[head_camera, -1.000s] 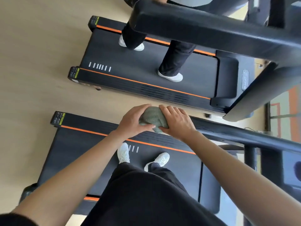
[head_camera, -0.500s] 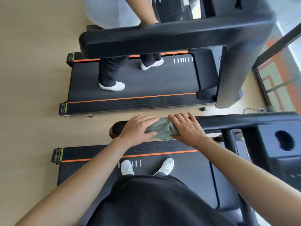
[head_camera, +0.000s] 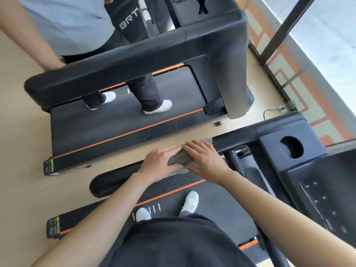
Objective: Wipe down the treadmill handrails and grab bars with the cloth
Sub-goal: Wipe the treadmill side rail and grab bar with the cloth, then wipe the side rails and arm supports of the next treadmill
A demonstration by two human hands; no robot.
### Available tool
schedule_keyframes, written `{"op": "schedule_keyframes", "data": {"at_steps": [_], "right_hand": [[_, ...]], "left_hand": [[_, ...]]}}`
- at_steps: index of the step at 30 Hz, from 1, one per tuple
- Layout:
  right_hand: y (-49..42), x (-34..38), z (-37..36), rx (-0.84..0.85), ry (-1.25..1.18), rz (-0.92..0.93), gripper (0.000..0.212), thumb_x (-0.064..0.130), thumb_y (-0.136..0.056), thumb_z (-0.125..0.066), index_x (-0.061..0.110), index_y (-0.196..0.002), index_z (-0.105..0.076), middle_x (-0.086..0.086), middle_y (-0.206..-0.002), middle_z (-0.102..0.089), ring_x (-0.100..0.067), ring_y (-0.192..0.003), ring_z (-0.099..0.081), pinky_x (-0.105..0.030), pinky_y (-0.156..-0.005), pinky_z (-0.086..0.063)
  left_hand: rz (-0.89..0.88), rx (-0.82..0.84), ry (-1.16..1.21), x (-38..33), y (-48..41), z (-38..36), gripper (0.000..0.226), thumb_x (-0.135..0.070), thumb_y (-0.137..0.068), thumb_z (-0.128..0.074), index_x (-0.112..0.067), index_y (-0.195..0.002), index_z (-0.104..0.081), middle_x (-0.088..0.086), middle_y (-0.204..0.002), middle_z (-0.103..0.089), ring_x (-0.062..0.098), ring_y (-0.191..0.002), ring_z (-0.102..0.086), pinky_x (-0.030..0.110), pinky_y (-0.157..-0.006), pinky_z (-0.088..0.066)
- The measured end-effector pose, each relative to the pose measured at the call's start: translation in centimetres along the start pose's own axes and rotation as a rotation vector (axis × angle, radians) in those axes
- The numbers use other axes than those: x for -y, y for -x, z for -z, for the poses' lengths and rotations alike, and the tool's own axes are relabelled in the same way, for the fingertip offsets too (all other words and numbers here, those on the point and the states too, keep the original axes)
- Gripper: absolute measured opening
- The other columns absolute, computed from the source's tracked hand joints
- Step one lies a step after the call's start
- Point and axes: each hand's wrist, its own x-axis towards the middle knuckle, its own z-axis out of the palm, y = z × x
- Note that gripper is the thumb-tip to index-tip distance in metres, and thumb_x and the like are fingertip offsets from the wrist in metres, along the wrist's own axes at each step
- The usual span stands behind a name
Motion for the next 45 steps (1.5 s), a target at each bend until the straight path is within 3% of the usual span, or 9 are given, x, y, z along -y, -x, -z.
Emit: {"op": "schedule_keyframes", "data": {"at_steps": [3,9,18,25,31,35,40,45], "right_hand": [[-0.3,-1.3,-0.4,0.001,0.035,0.011,0.076,0.05,-0.078,-0.078,0.016,-0.142,-0.053,-0.006,-0.141,-0.057,-0.031,-0.132,-0.051,-0.046,-0.113,-0.036],[1.0,-6.4,1.8,0.066,0.057,-0.046,0.086,0.049,-0.07,-0.084,0.023,-0.145,-0.05,-0.003,-0.144,-0.054,-0.027,-0.134,-0.048,-0.044,-0.117,-0.031],[4.4,-13.8,4.9,0.03,0.038,-0.175,0.074,0.058,-0.08,-0.072,0.027,-0.144,-0.05,0.002,-0.146,-0.051,-0.024,-0.138,-0.042,-0.044,-0.12,-0.027],[6.8,-17.3,6.7,-0.063,-0.013,-0.297,0.07,0.044,-0.081,-0.076,0.027,-0.144,-0.051,0.003,-0.151,-0.047,-0.023,-0.144,-0.037,-0.043,-0.121,-0.027],[8.5,-20.5,8.1,-0.123,-0.108,-0.455,0.067,0.05,-0.083,-0.072,0.033,-0.144,-0.052,0.01,-0.154,-0.044,-0.016,-0.148,-0.03,-0.039,-0.121,-0.025],[9.2,-22.1,8.6,-0.198,-0.145,-0.523,0.06,0.044,-0.086,-0.071,0.029,-0.142,-0.055,0.01,-0.153,-0.045,-0.016,-0.147,-0.031,-0.041,-0.121,-0.026],[9.7,-24.0,9.7,-0.153,-0.172,-0.624,0.061,0.039,-0.089,-0.066,0.031,-0.147,-0.049,0.012,-0.159,-0.036,-0.012,-0.151,-0.021,-0.036,-0.125,-0.013],[9.6,-24.5,10.4,-0.147,-0.229,-0.695,0.063,0.031,-0.088,-0.064,0.03,-0.149,-0.046,0.008,-0.162,-0.031,-0.014,-0.153,-0.015,-0.038,-0.126,-0.007]], "left_hand": [[0.019,0.015,0.021,-0.5,-0.7,0.1,0.069,-0.05,-0.083,-0.073,-0.029,-0.146,-0.055,-0.009,-0.144,-0.06,0.018,-0.129,-0.058,0.032,-0.101,-0.045],[0.0,0.094,0.005,-3.6,-4.4,-0.7,0.069,-0.053,-0.089,-0.071,-0.041,-0.152,-0.044,-0.02,-0.15,-0.05,0.01,-0.133,-0.052,0.026,-0.1,-0.042],[-0.084,0.202,0.005,-9.4,-11.3,-2.6,0.073,-0.051,-0.088,-0.07,-0.043,-0.154,-0.038,-0.018,-0.153,-0.048,0.01,-0.133,-0.05,0.033,-0.103,-0.047],[-0.145,0.258,-0.007,-12.8,-15.8,-4.5,0.075,-0.053,-0.088,-0.068,-0.047,-0.154,-0.034,-0.022,-0.154,-0.045,0.008,-0.135,-0.049,0.032,-0.101,-0.047],[-0.196,0.318,-0.027,-16.0,-19.8,-5.7,0.076,-0.048,-0.088,-0.07,-0.041,-0.155,-0.036,-0.016,-0.155,-0.046,0.013,-0.137,-0.048,0.036,-0.106,-0.045],[-0.225,0.362,-0.056,-18.1,-22.1,-6.4,0.076,-0.047,-0.092,-0.067,-0.038,-0.158,-0.031,-0.013,-0.159,-0.041,0.016,-0.141,-0.045,0.035,-0.109,-0.042],[-0.186,0.468,-0.013,-20.0,-24.9,-7.5,0.079,-0.052,-0.09,-0.06,-0.039,-0.16,-0.024,-0.006,-0.16,-0.042,0.025,-0.14,-0.047,0.043,-0.11,-0.043],[-0.173,0.465,0.033,-20.9,-25.7,-8.3,0.076,-0.04,-0.094,-0.061,-0.036,-0.161,-0.024,-0.005,-0.162,-0.039,0.025,-0.142,-0.044,0.043,-0.112,-0.041]]}}
